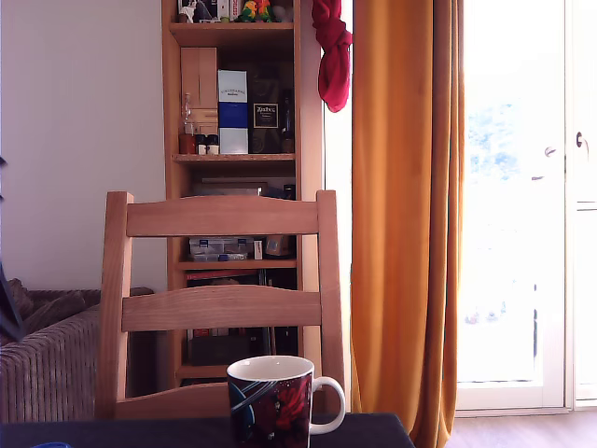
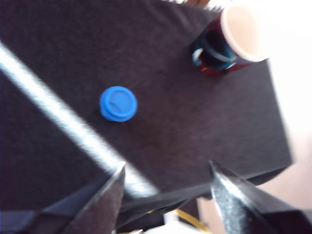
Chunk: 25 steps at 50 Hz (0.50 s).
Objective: Pick the blue coffee capsule and place it inside the red coffee cup
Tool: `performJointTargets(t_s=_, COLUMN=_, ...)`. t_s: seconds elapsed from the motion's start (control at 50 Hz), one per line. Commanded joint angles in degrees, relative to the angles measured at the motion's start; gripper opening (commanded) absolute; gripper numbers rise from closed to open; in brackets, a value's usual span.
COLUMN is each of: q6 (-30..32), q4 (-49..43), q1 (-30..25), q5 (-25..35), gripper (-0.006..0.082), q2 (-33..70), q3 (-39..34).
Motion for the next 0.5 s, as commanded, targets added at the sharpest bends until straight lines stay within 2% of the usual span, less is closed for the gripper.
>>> performJointTargets(t_s=0.0, q6=2.08, q4=-0.26, q1=-0.98, q5=-1.81, gripper=0.0696, q2=4.17, q3=1.36)
performJointTargets(t_s=0.22, q6=6.03, q4=0.33, q1=-3.08, q5=-6.19, gripper=0.0701, q2=15.98, q3=8.0)
performJointTargets(t_s=0.48, q6=9.64, q4=1.86, q1=-3.28, q5=-7.61, gripper=0.0701, q2=27.08, q3=14.1)
